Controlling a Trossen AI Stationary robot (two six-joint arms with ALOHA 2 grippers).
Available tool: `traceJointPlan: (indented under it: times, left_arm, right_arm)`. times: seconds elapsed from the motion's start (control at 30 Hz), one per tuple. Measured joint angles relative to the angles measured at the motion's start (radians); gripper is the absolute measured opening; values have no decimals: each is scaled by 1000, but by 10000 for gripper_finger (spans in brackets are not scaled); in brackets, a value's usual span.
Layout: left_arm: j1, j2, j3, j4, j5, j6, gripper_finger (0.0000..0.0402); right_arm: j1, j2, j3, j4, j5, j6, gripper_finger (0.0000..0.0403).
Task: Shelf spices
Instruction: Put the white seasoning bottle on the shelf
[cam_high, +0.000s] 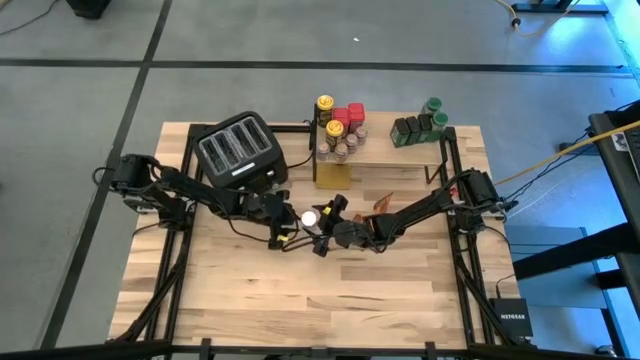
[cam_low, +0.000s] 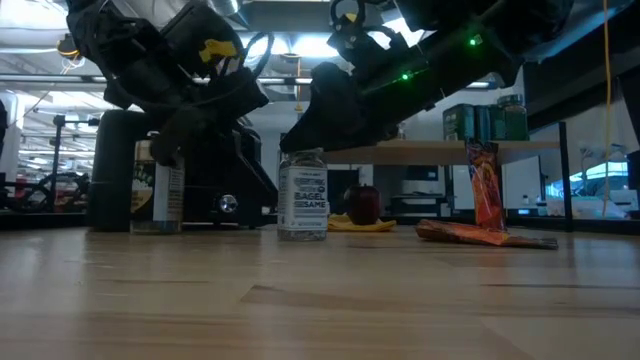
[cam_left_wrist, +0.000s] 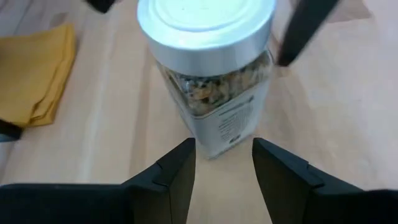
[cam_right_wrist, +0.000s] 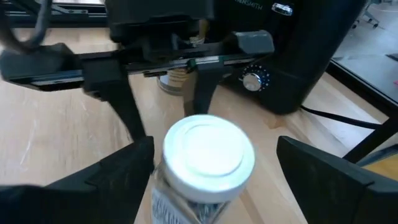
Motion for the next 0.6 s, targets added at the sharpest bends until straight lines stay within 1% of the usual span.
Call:
traceJointPlan:
  times: [0.17,0.37,0.47,0.6]
  left_arm:
    - [-19,0,0,3,26,12,153]
    - [-25,0,0,3,26,34,153]
    - [-25,0,0,3,26,34,153]
    - [-25,0,0,3,26,34,153]
  right_arm:
    - [0,0,0,-1,0,0,346]
    - [0,0,0,-6,0,0,344]
    - [0,0,0,-8,-1,0,327]
    - [0,0,0,-9,-1,0,284]
